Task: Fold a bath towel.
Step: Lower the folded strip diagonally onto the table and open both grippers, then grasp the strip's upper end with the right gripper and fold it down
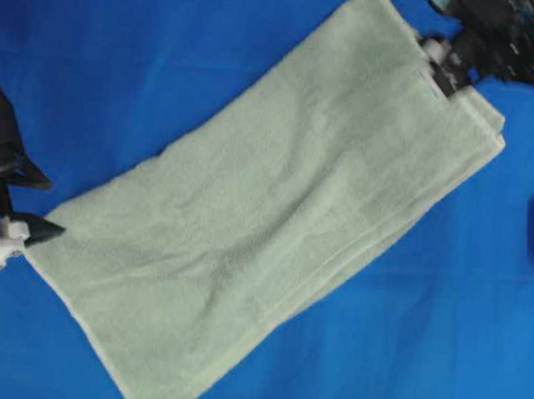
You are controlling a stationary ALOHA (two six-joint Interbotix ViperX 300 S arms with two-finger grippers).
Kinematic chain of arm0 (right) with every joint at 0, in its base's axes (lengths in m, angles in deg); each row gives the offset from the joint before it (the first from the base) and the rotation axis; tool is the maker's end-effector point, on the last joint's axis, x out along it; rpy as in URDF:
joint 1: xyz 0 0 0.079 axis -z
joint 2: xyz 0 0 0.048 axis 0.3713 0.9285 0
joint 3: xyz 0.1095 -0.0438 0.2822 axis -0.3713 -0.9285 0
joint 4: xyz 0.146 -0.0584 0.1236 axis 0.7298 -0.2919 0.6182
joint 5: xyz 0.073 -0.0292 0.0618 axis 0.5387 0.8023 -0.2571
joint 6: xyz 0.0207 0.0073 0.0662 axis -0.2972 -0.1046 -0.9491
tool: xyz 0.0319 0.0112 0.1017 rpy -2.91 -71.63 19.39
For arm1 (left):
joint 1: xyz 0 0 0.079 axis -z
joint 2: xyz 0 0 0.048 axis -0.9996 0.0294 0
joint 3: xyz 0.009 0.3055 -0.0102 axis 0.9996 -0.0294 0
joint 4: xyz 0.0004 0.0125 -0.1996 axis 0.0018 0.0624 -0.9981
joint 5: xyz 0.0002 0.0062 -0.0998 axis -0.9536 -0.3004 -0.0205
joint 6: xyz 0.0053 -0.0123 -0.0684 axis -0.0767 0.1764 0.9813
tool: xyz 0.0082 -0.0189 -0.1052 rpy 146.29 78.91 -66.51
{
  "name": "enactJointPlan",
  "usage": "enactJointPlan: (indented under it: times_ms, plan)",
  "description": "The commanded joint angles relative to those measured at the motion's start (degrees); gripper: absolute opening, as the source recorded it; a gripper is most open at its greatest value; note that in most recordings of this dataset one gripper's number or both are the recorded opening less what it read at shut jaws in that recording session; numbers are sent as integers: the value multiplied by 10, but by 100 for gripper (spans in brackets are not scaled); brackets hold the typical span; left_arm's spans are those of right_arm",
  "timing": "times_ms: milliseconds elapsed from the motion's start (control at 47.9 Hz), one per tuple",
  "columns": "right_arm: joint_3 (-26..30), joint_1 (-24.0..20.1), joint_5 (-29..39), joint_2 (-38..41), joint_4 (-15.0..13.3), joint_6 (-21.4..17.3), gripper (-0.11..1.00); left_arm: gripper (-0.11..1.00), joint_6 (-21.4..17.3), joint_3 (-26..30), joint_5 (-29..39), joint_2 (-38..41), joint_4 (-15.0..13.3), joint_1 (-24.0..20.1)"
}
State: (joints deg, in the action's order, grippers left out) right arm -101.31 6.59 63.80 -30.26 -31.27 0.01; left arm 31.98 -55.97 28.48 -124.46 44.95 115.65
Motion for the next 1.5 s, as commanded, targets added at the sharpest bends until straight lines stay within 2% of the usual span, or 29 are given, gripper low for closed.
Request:
enactJointPlan:
  times_ms: [0,125,250,397,564,772,1002,1085,1211,1252,1482]
  plan:
    - [-21,-13,11,-43,35,15,63,83,-6,5,0,-9,4,-11]
    - [-34,-18,25,-62,88,54,63,83,-18,5,-4,-9,4,-25]
    - [-40,-18,35,-42,140,98,63,83,-19,6,-7,-1,4,-27]
    - [-36,-10,30,18,176,146,63,83,-19,7,-13,11,4,-27]
    - [-33,29,-2,87,178,161,63,83,-19,10,-23,27,4,-27]
    - [-41,75,-47,134,178,173,63,83,-18,13,-32,42,4,-27]
    - [-62,83,-84,163,192,174,61,83,-18,14,-32,47,4,-27]
    - [-68,83,-87,163,200,173,52,83,-18,14,-32,47,4,-27]
    - [-76,83,-87,156,215,173,22,83,-18,15,-33,47,4,-27]
    - [-77,83,-87,155,223,173,16,83,-18,15,-33,47,4,-27]
    - [-79,83,-70,126,237,164,15,83,-18,15,-35,47,4,-27]
